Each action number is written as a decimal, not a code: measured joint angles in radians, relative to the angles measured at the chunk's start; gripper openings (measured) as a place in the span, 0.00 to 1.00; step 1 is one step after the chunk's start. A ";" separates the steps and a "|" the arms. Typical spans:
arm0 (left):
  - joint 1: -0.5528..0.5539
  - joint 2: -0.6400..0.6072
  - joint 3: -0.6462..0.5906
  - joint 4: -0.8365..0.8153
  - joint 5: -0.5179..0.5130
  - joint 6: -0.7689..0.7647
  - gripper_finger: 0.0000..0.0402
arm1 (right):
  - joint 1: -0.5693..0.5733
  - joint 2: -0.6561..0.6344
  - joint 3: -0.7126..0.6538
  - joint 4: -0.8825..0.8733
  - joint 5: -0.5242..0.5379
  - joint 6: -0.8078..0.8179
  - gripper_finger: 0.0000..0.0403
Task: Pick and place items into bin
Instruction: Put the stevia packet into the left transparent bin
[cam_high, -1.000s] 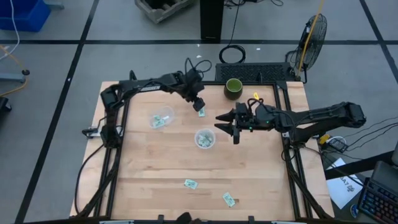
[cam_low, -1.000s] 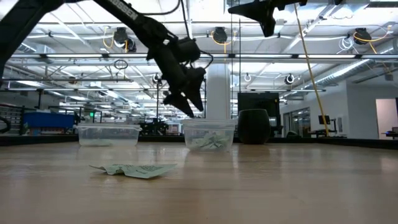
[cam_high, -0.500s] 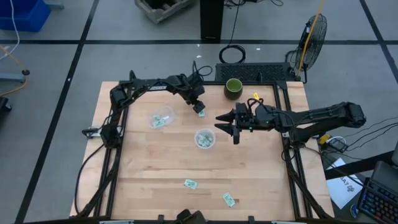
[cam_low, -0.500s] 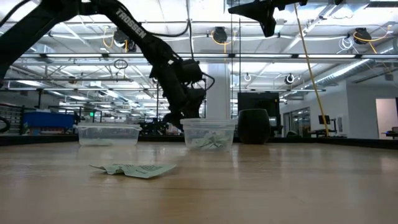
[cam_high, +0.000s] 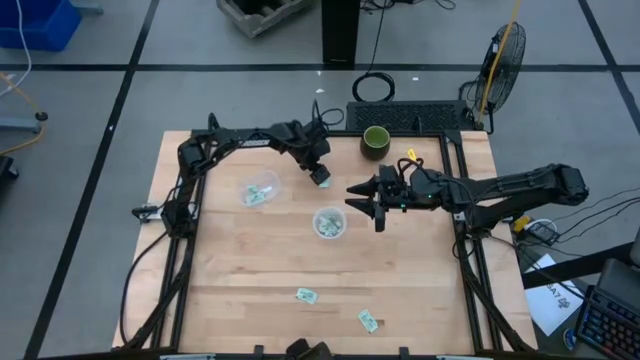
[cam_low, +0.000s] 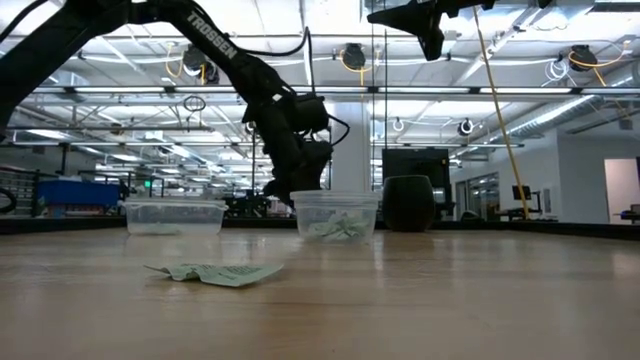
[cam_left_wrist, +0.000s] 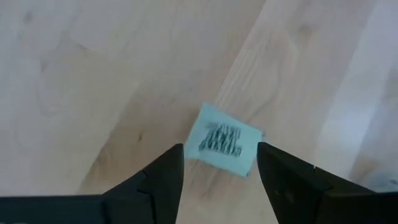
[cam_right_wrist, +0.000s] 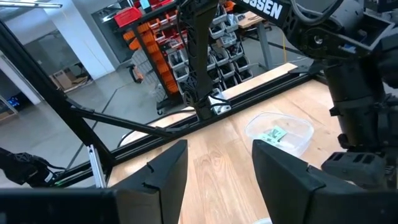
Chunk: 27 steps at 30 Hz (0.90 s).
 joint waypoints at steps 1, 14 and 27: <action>0.000 0.000 0.004 0.004 0.002 0.001 0.50 | 0.000 0.000 0.000 0.000 0.000 0.000 0.43; 0.013 0.000 0.003 -0.047 0.098 -0.052 0.37 | -0.008 0.000 0.000 0.000 0.002 0.000 0.42; -0.002 -0.002 0.064 -0.086 0.103 -0.372 0.21 | -0.008 0.000 0.000 0.000 -0.001 0.000 0.42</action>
